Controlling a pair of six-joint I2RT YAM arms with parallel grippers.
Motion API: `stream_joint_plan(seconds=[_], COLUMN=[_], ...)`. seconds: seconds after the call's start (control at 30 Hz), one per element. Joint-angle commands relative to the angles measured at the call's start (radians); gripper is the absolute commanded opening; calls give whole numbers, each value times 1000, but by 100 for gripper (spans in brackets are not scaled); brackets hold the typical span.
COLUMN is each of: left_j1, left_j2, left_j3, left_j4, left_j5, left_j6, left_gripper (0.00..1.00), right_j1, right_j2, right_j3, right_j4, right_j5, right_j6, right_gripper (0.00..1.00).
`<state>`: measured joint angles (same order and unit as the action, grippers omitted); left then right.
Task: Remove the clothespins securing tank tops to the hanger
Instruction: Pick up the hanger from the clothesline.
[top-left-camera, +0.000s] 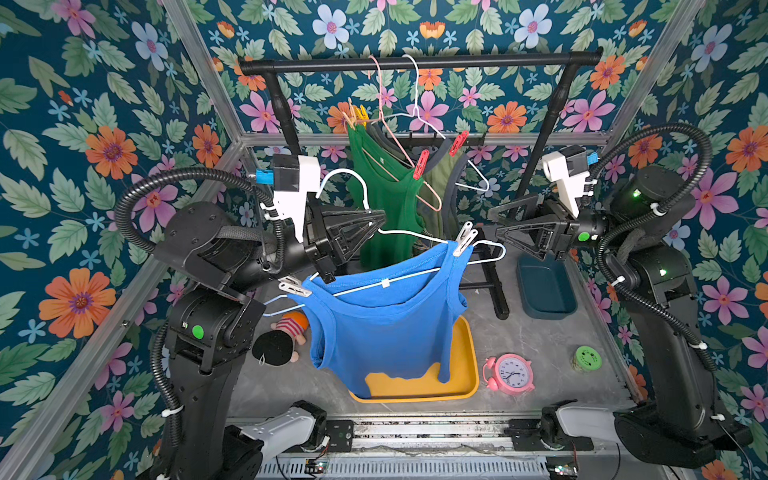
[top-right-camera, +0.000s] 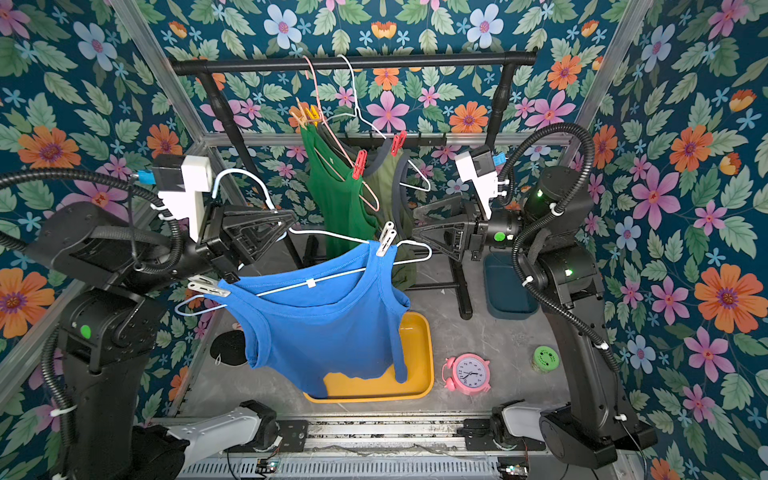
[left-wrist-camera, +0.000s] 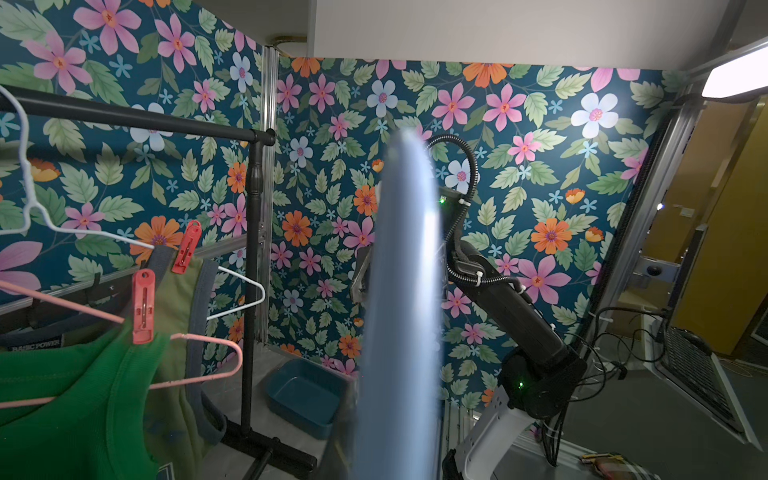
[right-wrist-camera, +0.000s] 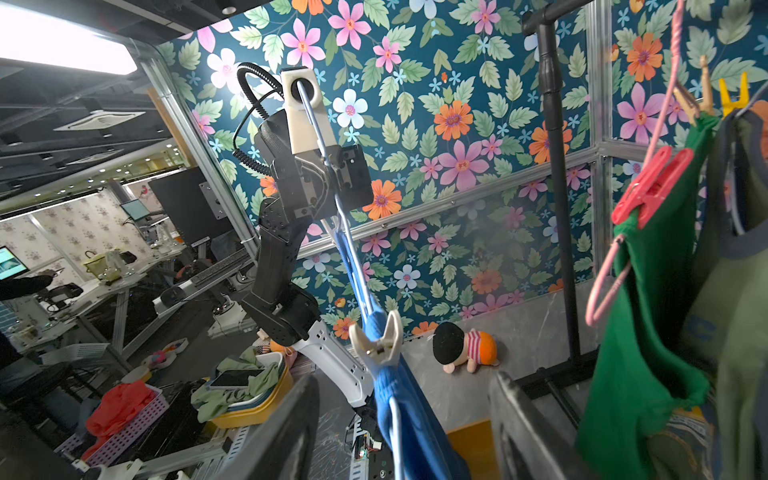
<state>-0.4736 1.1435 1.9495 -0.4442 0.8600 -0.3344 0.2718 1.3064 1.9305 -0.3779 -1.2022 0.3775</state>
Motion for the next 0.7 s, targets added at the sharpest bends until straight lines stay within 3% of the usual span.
stream_joint_plan(seconds=[0.0,0.23,0.67], left_j1=[1,1,0], left_j2=[7,47,63], left_j3=[-8,-3,-49], left_j4=[14,31,164], left_j5=[15,62,132], left_j6=[14,12,-78], left_gripper=[0,0,0], right_j1=[-2,-1,4], right_j2=[16,14,2], right_j3=[-12,-103,-199], right_j4=[26,139,368], right_j5=[-49,-148,-162], right_j6=[15,74,202], right_gripper=[69,74,78])
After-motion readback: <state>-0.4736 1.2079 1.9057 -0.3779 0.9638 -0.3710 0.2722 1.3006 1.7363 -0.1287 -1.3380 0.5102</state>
